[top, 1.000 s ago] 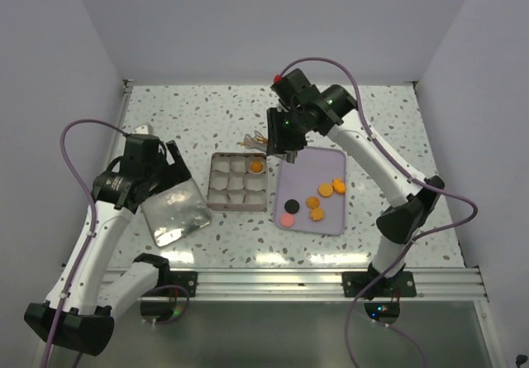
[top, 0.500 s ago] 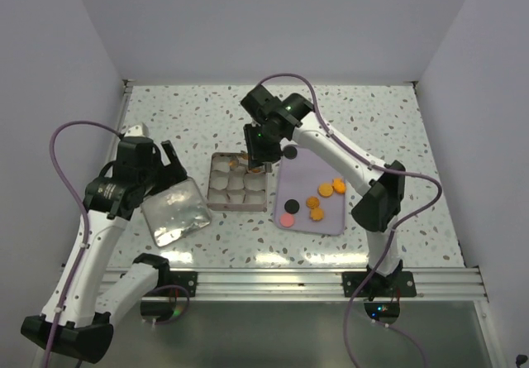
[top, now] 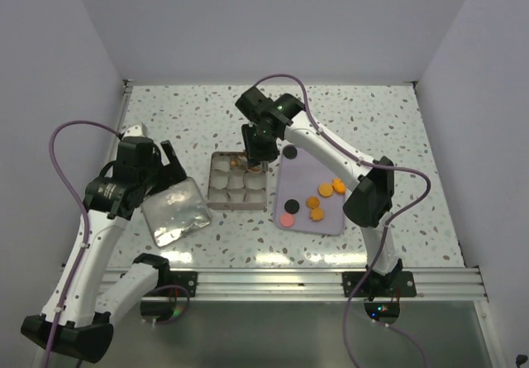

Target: Pack the cookies

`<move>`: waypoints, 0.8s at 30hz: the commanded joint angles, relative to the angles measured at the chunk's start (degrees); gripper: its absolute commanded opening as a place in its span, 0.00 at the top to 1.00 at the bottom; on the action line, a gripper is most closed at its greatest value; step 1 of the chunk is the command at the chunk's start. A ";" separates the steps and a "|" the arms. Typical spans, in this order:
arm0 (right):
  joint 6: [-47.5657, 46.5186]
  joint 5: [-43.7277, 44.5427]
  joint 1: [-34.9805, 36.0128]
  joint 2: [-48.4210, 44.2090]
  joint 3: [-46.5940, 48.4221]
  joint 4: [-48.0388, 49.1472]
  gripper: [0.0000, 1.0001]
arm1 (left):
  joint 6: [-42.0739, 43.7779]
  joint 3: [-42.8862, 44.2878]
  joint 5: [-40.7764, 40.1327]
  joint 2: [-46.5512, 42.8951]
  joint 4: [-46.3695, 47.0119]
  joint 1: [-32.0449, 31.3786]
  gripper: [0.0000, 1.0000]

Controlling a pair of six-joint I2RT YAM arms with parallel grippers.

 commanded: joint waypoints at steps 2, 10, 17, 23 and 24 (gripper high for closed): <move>0.64 1.57 0.15 1.20 2.60 1.04 0.67 | 1.42 1.28 -1.28 0.23 0.30 -0.25 0.05; 0.64 0.70 0.06 1.91 2.51 2.09 0.56 | 1.69 1.98 -1.45 0.93 0.13 -0.17 0.05; 0.37 1.05 0.15 0.33 1.46 1.57 0.51 | 1.34 1.54 -1.19 1.02 0.22 -0.25 0.05; 0.37 1.75 0.06 -2.83 1.89 0.16 0.51 | 1.25 1.46 -1.19 0.85 0.39 -0.25 0.05; 0.37 1.84 0.06 -3.36 2.16 -0.19 0.51 | 1.25 1.37 -1.36 0.85 0.30 -0.25 0.05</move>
